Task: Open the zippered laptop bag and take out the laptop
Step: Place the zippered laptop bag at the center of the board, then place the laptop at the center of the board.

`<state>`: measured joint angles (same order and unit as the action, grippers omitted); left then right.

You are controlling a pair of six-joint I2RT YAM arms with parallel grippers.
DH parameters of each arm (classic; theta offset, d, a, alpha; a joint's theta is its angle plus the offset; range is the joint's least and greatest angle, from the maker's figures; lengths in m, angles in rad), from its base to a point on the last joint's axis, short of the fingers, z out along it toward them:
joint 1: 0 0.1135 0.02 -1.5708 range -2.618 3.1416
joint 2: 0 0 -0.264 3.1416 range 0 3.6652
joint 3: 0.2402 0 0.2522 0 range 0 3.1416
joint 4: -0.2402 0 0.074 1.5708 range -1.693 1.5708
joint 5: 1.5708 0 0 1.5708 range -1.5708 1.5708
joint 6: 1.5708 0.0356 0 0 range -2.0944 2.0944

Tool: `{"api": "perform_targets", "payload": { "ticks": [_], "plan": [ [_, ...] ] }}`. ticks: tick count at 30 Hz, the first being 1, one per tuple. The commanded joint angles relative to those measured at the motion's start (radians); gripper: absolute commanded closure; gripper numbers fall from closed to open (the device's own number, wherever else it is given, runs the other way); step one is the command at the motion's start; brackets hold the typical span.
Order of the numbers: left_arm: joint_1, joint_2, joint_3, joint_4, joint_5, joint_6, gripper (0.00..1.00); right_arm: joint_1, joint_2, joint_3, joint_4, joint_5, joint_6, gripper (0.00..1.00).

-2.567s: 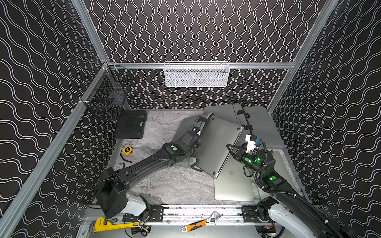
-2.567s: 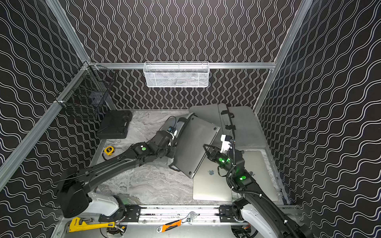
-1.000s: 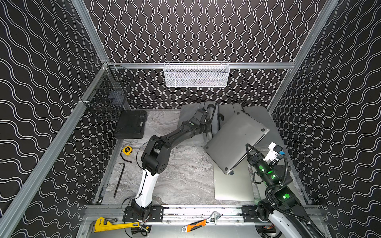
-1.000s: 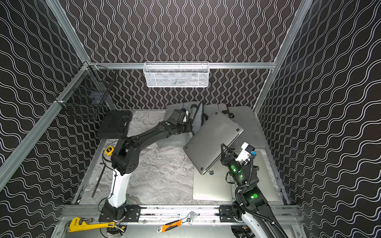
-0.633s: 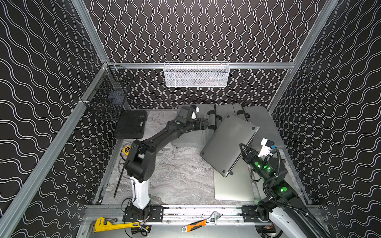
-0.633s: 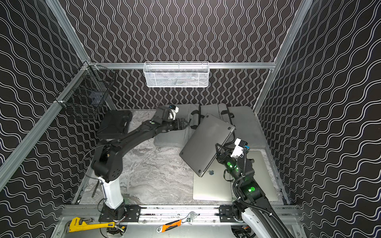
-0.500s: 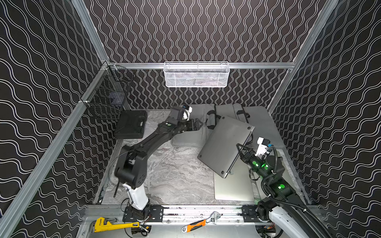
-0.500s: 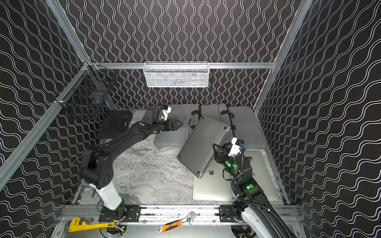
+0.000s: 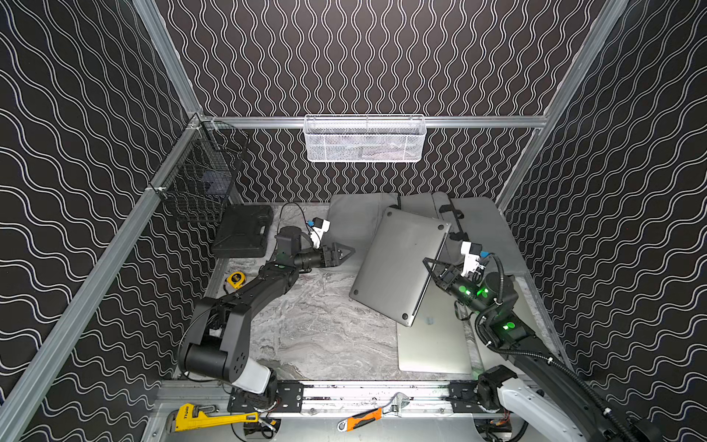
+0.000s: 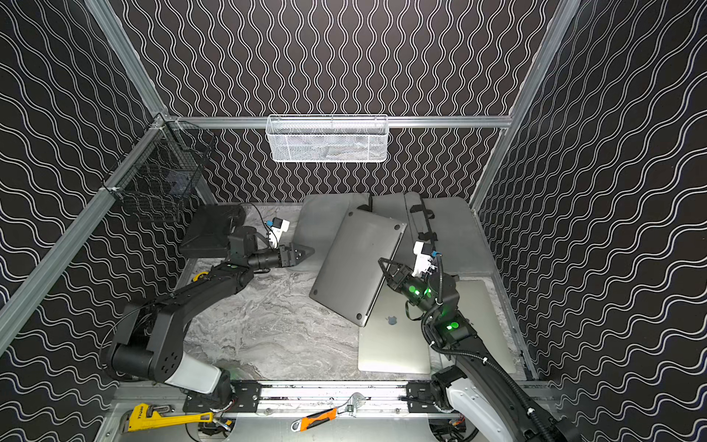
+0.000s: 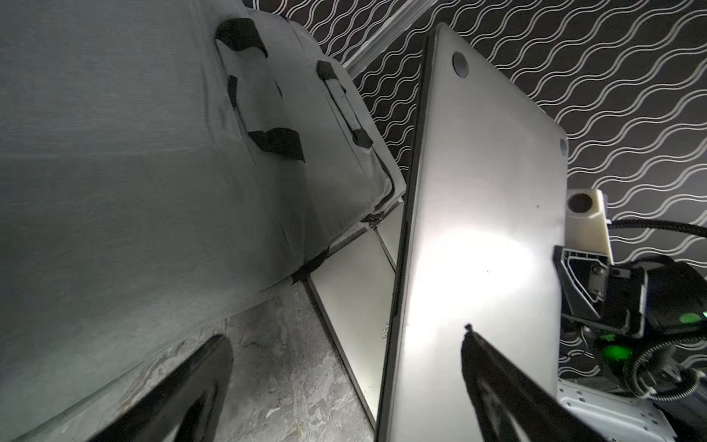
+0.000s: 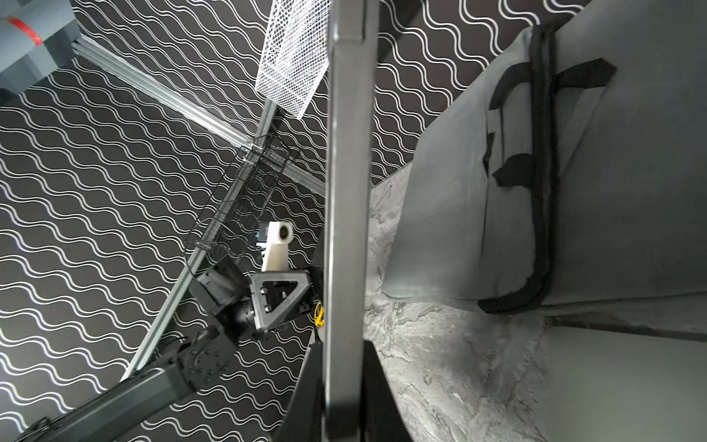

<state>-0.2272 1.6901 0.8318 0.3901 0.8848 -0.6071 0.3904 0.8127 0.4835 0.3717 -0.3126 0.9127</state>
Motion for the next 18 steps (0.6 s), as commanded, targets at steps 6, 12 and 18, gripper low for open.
{"api": "perform_targets", "payload": {
  "ticks": [6, 12, 18],
  "plan": [
    [-0.019, 0.133, -0.060, 0.644, 0.202, -0.363, 0.09, -0.026, 0.070, 0.049, 0.292, -0.119, 0.074, 1.00],
    [-0.056, 0.199, -0.063, 0.817, 0.228, -0.487, 0.16, -0.046, 0.153, 0.056, 0.382, -0.205, 0.119, 1.00],
    [-0.060, 0.178, -0.077, 0.773, 0.237, -0.458, 0.22, -0.063, 0.230, 0.052, 0.457, -0.251, 0.161, 1.00]
  ]
}}
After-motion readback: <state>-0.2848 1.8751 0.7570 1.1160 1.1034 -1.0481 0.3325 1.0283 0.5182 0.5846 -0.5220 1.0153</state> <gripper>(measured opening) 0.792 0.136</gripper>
